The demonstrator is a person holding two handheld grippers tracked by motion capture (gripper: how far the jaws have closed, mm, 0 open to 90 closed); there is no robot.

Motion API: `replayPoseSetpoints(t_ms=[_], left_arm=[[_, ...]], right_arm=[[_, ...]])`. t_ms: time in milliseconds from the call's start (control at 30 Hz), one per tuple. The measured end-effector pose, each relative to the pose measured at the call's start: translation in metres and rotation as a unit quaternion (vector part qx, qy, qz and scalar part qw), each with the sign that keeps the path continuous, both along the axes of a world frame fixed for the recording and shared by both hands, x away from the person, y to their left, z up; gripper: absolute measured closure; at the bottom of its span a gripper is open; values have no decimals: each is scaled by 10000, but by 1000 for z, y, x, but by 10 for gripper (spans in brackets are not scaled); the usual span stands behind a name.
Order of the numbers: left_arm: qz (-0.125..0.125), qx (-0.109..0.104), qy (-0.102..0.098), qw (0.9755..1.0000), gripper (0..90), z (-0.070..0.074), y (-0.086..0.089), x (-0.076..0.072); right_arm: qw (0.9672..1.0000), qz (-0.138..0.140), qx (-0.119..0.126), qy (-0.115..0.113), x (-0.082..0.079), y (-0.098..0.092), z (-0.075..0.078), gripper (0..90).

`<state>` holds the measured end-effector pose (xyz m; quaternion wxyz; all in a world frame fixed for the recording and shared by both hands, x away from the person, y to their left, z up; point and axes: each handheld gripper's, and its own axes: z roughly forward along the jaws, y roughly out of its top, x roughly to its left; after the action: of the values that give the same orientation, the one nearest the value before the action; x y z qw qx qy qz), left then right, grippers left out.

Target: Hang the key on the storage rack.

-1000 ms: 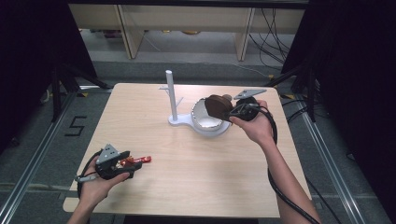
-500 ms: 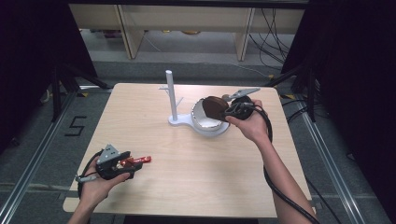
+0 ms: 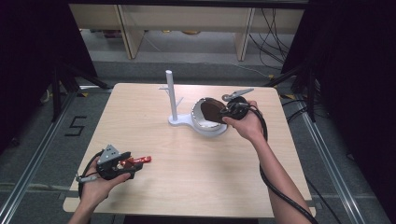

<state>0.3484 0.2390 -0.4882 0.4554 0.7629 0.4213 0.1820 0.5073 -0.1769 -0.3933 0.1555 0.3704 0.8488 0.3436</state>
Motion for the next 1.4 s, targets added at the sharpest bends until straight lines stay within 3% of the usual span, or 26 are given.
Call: replayPoseSetpoints(t_ms=[33,67,133,167,533,700,833,867,967,1000,1133,1167,1200,1233,1267,1300,1333,1400], left_arm=[[16,-16,15,10000,301,0,0,0],[22,-5,19,10000,302,-1,-1,0],[26,-4,34,10000,301,-1,-1,0],[18,12,40,10000,301,-1,-1,0],[-21,-12,80,10000,301,-4,-3,1],[-14,-20,92,10000,301,-4,-3,1],[25,2,81,10000,301,-4,-1,0],[19,-18,75,10000,301,-4,-1,1],[42,-23,73,10000,300,-3,0,1],[48,-29,64,10000,299,-3,0,1],[72,-12,40,10000,293,-2,1,0],[85,-21,26,10000,293,-2,2,0],[91,-46,31,9999,291,-2,2,0],[127,-48,8,9999,289,-2,3,0],[154,-44,6,9999,288,-1,4,0],[154,-44,6,9999,287,-1,4,0],[172,-33,-17,9998,285,1,6,1],[211,-30,-26,9998,284,2,7,2]], right_arm=[[9999,-93,54,39,0,2,-1,681],[10000,47,-61,-31,3,1,-1,681],[10000,-10,-86,13,4,3,-2,680],[9998,-127,-6,156,4,6,-3,680],[9990,-229,30,371,15,15,-14,660],[9993,-303,156,125,20,14,-15,563],[9988,-462,182,45,16,11,-10,567],[9984,-484,252,-124,17,10,-11,566],[9976,-589,354,-55,13,7,-8,572],[9981,-547,276,-83,12,5,-6,578],[9980,-503,334,-177,8,3,-1,581],[9975,-482,450,-262,7,3,-1,578],[9972,-528,490,-188,3,1,3,577],[9967,-600,498,-224,-2,-2,5,578],[9969,-499,479,-365,-3,-6,6,579],[9969,-499,479,-365,-3,-6,6,579],[9956,-558,661,-373,-11,-12,7,583],[9954,-569,662,-389,-17,-20,8,599]])
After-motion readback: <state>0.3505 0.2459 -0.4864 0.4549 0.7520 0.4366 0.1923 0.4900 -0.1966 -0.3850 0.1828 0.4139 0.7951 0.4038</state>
